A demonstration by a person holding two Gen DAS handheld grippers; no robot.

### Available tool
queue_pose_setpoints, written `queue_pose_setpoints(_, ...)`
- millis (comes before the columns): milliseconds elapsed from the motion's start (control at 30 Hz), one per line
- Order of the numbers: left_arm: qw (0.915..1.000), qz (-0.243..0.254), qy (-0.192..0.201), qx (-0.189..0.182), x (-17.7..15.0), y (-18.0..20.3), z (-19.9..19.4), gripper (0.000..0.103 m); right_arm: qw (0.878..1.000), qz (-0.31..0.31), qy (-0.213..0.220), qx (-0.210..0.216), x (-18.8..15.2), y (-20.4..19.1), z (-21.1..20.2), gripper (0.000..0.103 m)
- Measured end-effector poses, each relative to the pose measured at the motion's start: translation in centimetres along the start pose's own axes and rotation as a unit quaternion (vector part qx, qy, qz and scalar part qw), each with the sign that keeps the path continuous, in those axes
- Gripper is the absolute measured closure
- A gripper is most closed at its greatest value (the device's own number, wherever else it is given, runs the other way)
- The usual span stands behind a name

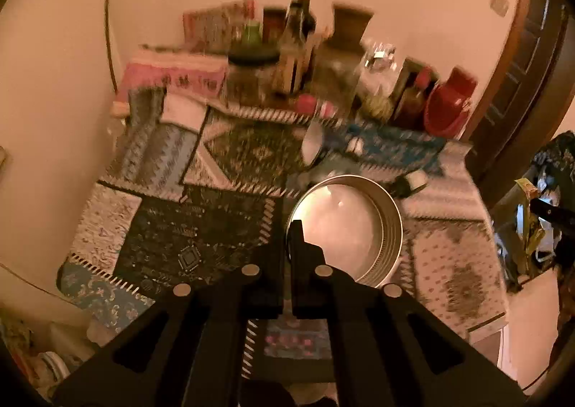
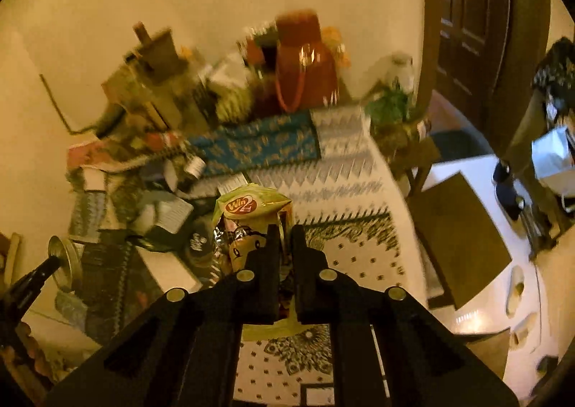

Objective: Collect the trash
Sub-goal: 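Carry the tin lid in the left tool while the right tool carries the snack bag to the bucket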

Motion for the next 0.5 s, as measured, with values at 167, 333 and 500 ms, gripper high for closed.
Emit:
queue_pose_setpoints(167, 0.9987, 0.003, 0.050, -0.007, 0.2, 2.0, -5.6, 0.102, 0.998, -0.019, 0.050, 0.023, 0.6, -0.6, -4.9, 0.098)
queue_pose_setpoints(333, 0.9957, 0.013, 0.089, -0.022, 0.1, 3.4, -10.7, 0.102, 0.994, -0.027, 0.089, 0.054, 0.2, -2.0, -9.7, 0.098)
queue_pose_setpoints(500, 0.9908, 0.035, 0.125, -0.036, -0.5, 4.0, -15.0, 0.102, 0.989, -0.036, 0.124, 0.073, -1.1, -4.0, -14.1, 0.098)
Point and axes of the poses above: each gripper's, at about its wrist camera, not at the fingertips, and z roughly the way its jaws point, y to its right, x to its top, the point moved 5 cm from there along z, roughly the way its jaws point, and after that the axes turned 1 degree about -x, right-handed, at the moved point
